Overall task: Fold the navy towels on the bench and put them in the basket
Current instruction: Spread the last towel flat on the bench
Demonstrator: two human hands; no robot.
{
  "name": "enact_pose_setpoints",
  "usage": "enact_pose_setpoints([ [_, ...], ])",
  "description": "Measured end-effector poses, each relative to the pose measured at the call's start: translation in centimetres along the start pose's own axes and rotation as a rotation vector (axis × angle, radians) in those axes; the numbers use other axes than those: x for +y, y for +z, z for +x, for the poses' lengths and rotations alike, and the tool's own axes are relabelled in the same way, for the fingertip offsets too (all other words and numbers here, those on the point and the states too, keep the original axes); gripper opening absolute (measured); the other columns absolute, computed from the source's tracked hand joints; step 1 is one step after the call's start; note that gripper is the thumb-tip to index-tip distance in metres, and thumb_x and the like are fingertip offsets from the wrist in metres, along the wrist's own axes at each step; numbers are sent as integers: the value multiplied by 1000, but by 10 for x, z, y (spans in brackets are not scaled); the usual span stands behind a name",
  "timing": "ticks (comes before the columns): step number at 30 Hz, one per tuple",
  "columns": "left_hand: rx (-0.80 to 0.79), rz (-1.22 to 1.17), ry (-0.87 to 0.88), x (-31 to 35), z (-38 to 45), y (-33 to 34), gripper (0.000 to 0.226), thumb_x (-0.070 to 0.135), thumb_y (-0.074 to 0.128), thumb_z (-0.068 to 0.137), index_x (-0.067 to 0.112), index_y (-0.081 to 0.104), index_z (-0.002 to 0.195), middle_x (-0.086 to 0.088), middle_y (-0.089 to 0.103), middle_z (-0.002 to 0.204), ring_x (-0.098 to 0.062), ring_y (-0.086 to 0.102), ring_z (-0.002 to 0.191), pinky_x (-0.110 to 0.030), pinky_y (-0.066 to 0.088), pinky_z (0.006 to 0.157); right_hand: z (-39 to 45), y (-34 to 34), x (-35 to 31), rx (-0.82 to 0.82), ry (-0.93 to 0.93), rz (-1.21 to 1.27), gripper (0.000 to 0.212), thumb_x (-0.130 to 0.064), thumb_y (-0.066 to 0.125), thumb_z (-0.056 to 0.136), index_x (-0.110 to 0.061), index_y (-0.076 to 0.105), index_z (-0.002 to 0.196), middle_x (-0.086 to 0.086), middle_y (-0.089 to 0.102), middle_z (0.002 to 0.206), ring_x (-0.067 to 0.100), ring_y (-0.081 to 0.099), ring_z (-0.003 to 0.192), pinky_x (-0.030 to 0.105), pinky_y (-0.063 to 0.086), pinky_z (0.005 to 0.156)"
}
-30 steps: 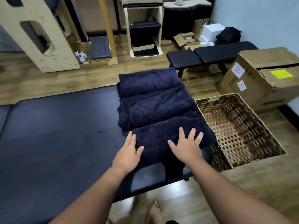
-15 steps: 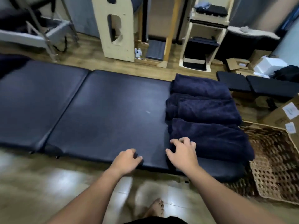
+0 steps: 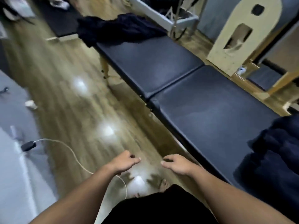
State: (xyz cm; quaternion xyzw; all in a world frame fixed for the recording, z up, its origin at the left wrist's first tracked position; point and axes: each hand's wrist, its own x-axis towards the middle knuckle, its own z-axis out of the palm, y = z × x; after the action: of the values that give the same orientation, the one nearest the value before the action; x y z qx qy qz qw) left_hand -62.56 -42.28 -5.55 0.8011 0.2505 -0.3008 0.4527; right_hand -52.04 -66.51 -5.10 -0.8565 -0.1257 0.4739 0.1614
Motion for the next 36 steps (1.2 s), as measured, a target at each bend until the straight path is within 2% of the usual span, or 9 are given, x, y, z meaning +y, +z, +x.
enact_pose_setpoints([
  [6, 80, -208, -132, -44, -18, -27, 42, 51, 58, 97, 11, 64, 109, -8, 55, 92, -22, 55, 74, -28, 46, 58, 35, -8, -60, -99, -88, -62, 65, -57, 61, 93, -17, 56, 144, -3, 59, 142, 13, 55, 128, 21, 37, 99],
  [11, 158, -224, -158, -48, -3, -45, 35, 44, 61, 98, 10, 63, 97, 5, 48, 63, -10, 48, 56, -19, 33, 44, 78, -23, -96, -161, -151, -50, 70, -56, 64, 92, -14, 52, 147, -1, 57, 145, 12, 55, 129, 21, 38, 103],
  [14, 217, -227, -147, -39, 17, -68, 26, 41, 62, 97, 18, 57, 88, 8, 34, 51, -8, 31, 41, -28, 24, 44, 110, -42, -116, -196, -195, -59, 69, -55, 64, 93, -14, 52, 147, -1, 56, 146, 10, 55, 128, 18, 36, 98],
  [19, 267, -227, -195, -24, 46, -116, 40, 44, 64, 96, 4, 68, 89, 0, 51, 70, -10, 43, 54, -29, 35, 59, 163, -80, -154, -208, -267, -85, 70, -59, 66, 89, -16, 58, 143, -1, 58, 145, 14, 54, 130, 24, 39, 106],
  [22, 284, -177, -215, -16, 61, -145, 36, 50, 62, 96, 14, 66, 97, -1, 63, 82, -10, 54, 64, -28, 42, 68, 188, -99, -183, -259, -313, -156, 76, -65, 63, 86, -19, 55, 145, -2, 57, 146, 16, 53, 131, 26, 39, 108],
  [27, 304, -174, -251, -18, 83, -195, 57, 55, 60, 95, 16, 59, 137, -10, 66, 129, -18, 62, 114, -26, 45, 97, 223, -124, -236, -343, -394, -229, 77, -67, 60, 88, -21, 49, 150, 1, 54, 148, 18, 51, 133, 33, 39, 112],
  [29, 314, -160, -241, -21, 97, -219, 56, 54, 59, 96, 16, 59, 137, -8, 66, 128, -18, 62, 116, -26, 46, 96, 241, -131, -260, -357, -406, -256, 73, -63, 60, 91, -21, 49, 150, 2, 54, 148, 18, 51, 134, 32, 40, 112],
  [33, 316, -163, -197, -34, 137, -274, 44, 52, 60, 97, 16, 65, 122, -2, 69, 110, -14, 63, 99, -19, 46, 76, 278, -147, -309, -368, -387, -265, 72, -62, 60, 91, -23, 48, 150, 1, 52, 150, 17, 49, 135, 31, 39, 112],
  [36, 283, -223, -166, -46, 176, -323, 53, 47, 61, 98, 6, 60, 132, -9, 69, 118, -16, 63, 102, -25, 43, 80, 306, -161, -349, -350, -356, -266, 74, -65, 60, 90, -25, 48, 151, 1, 53, 150, 17, 50, 135, 31, 40, 111],
])
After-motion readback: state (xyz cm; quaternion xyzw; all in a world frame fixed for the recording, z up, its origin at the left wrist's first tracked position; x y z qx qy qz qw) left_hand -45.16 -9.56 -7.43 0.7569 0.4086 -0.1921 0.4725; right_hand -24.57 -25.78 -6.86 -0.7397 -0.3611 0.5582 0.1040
